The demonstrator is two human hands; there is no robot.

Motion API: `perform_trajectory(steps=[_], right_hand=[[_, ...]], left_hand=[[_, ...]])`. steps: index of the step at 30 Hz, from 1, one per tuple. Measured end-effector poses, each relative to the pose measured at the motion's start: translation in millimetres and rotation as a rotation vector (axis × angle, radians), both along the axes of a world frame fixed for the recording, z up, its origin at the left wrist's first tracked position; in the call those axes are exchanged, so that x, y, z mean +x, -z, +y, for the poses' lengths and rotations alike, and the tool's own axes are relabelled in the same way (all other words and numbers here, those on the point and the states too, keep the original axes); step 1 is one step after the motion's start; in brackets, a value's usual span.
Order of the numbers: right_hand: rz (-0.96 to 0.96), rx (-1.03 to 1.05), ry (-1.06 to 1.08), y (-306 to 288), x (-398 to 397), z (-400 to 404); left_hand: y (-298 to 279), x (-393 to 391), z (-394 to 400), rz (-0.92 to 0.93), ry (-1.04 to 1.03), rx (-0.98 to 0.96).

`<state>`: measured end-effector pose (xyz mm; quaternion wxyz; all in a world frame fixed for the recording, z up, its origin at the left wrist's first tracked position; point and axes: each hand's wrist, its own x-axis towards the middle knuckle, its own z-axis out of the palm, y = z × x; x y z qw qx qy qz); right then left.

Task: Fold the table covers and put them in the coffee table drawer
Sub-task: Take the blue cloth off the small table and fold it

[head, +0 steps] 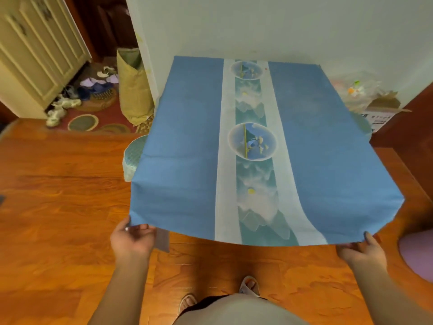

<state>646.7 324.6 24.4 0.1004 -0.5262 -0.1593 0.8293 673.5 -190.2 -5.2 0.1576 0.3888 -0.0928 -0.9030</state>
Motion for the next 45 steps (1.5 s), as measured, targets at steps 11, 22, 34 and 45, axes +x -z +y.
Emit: perform_trajectory(steps=[11, 22, 34, 45], right_hand=[[0.181, 0.103, -0.098, -23, -28, 67], [0.01, 0.153, -0.073, -85, -76, 69], [0.313, 0.389, 0.049, -268, -60, -17], [0.261, 0.592, -0.012, -305, 38, -66]], left_hand=[[-48, -26, 28, -0.164, 0.003, -0.139], [-127, -70, 15, -0.101, 0.064, -0.287], [-297, -112, -24, 0.22, 0.165, -0.529], [-326, -12, -56, 0.281, 0.261, -0.571]])
